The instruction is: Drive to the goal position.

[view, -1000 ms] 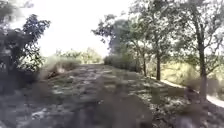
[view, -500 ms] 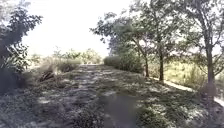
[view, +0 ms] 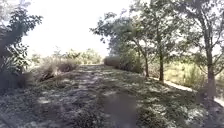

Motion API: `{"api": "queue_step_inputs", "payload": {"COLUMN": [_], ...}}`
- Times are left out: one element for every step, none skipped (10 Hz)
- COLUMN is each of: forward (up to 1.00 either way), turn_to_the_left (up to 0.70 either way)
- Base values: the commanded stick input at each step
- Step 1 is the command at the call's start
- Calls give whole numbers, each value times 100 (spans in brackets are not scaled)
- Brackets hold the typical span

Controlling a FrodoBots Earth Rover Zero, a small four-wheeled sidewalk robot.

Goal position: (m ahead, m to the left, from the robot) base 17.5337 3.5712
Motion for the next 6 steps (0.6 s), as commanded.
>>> {"api": "queue_step_inputs", "payload": {"forward": [85,85,85,85,85,85], "turn_to_the_left": [0,0,0,0,0,0]}}
